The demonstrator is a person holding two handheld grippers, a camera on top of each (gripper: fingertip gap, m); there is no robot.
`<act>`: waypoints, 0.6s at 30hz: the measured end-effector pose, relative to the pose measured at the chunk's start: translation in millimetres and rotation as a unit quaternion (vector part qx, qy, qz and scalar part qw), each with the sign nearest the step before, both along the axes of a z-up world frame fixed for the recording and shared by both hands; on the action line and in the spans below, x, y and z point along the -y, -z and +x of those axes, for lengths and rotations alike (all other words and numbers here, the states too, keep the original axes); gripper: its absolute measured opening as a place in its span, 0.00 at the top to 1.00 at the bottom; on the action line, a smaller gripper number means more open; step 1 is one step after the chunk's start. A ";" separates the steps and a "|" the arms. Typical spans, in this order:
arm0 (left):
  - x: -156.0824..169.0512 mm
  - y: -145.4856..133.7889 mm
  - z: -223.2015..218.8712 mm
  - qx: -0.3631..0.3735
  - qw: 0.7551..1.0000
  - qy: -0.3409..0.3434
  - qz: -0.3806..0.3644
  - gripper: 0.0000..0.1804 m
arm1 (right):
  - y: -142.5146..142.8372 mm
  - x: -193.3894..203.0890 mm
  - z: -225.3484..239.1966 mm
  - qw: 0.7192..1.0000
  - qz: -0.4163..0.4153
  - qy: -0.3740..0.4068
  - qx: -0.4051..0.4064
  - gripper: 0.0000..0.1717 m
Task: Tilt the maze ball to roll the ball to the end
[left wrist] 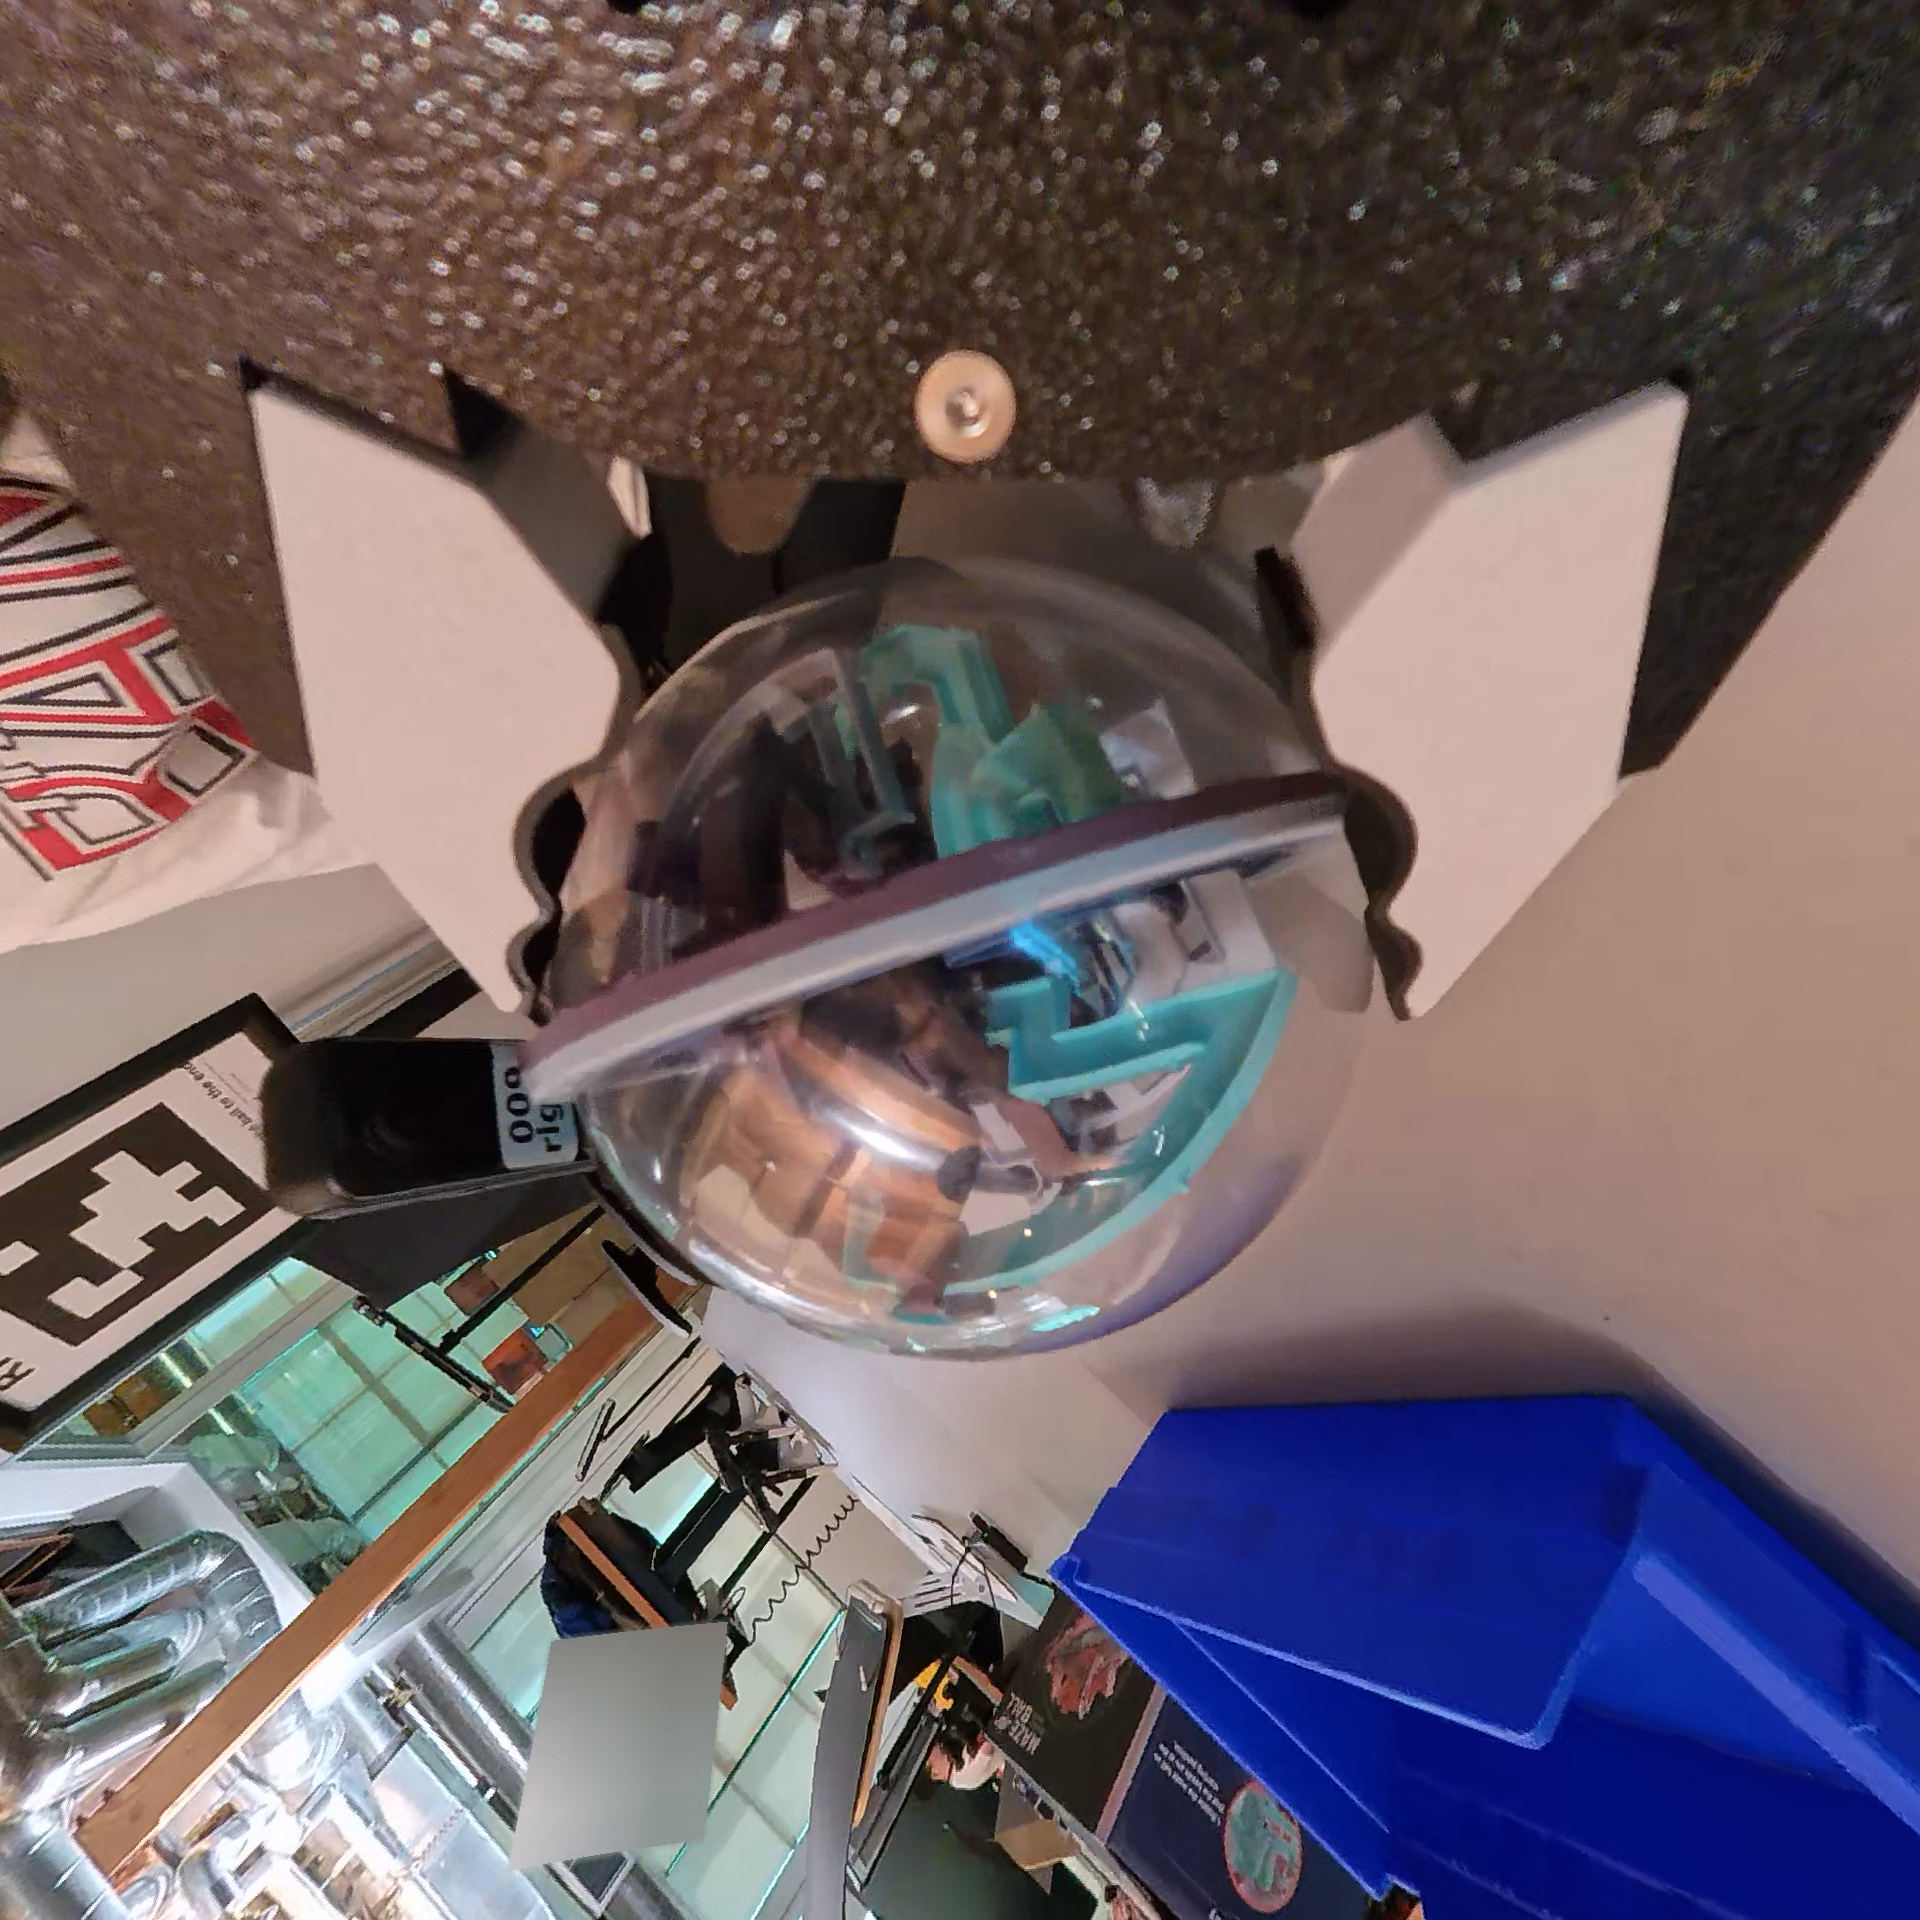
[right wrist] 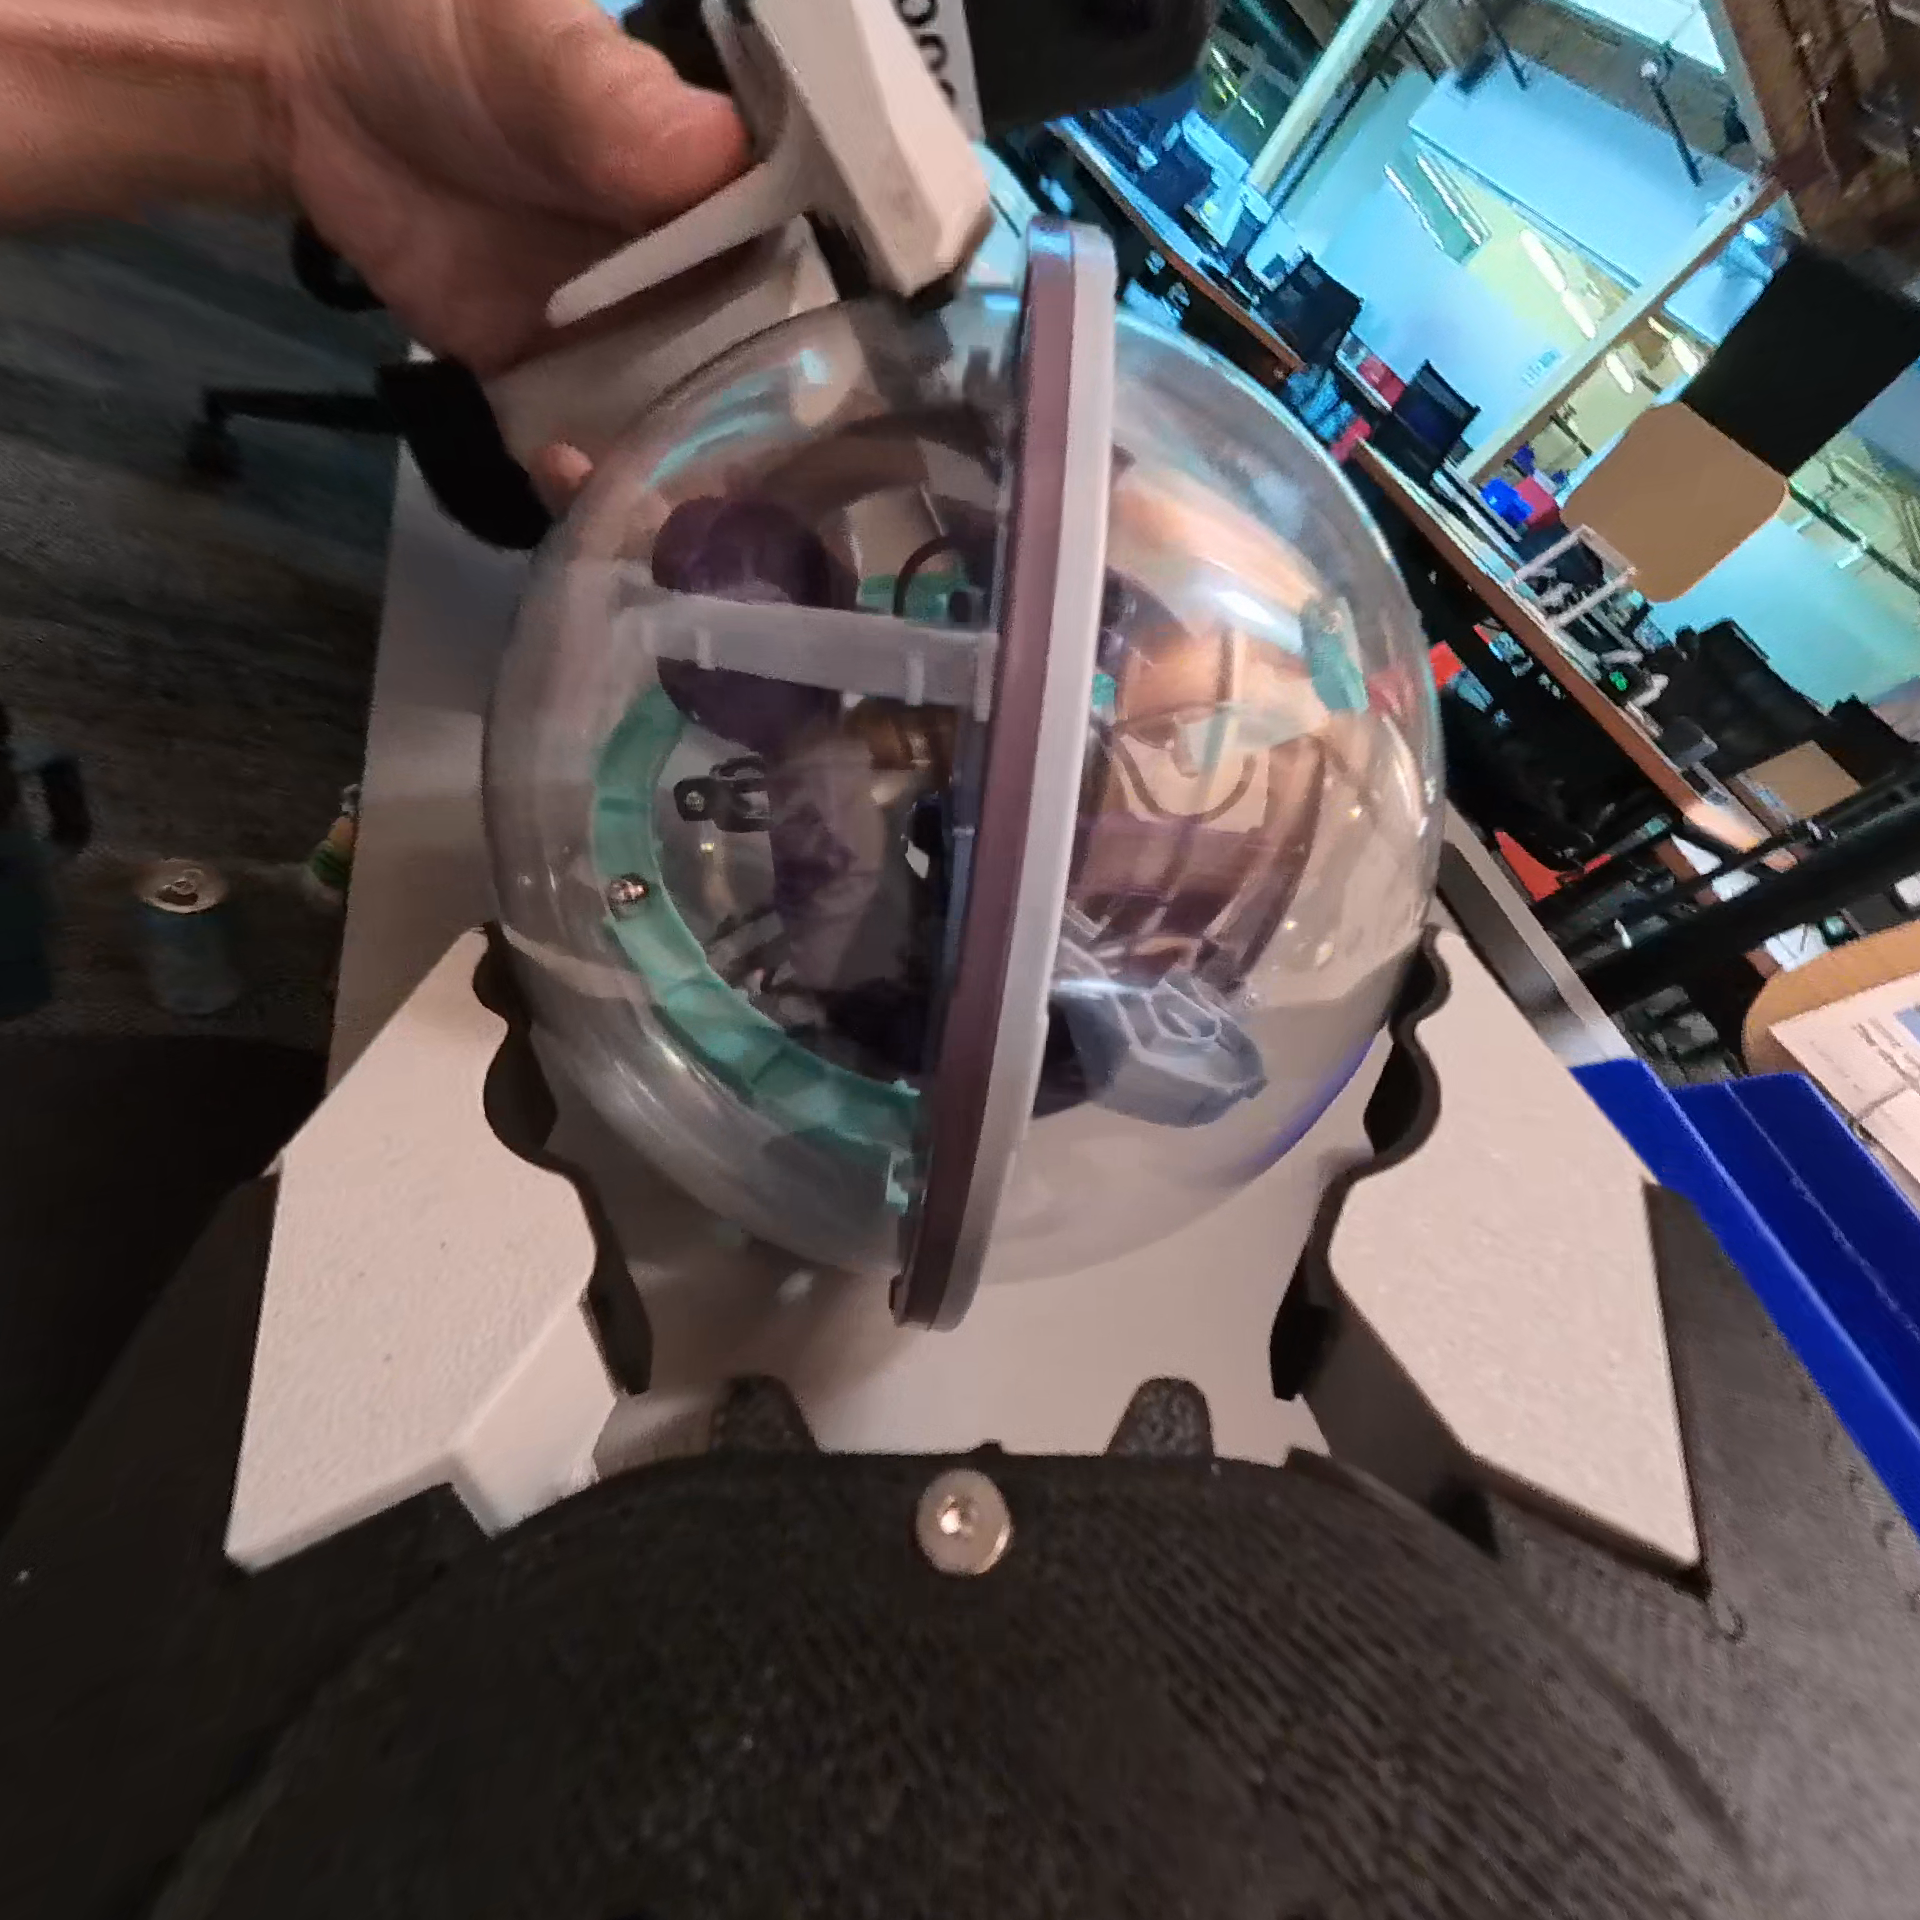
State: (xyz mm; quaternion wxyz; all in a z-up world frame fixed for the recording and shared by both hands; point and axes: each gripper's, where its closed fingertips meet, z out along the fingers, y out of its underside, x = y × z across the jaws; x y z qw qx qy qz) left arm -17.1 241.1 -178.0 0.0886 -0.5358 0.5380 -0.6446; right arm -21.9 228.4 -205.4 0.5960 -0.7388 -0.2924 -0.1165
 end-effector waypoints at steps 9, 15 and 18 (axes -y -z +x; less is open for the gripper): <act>3.0 -3.8 10.3 0.056 0.996 -0.021 0.065 0.13 | -0.7 0.0 6.4 0.997 -0.016 0.037 -0.070 0.09; -1.3 -7.0 10.9 0.072 0.996 -0.026 0.051 0.13 | -10.3 -2.5 1.0 0.988 -0.008 0.038 -0.148 0.10; -1.5 -9.1 12.5 0.084 0.994 -0.030 0.054 0.13 | -9.9 -2.3 2.0 0.986 -0.012 0.045 -0.160 0.10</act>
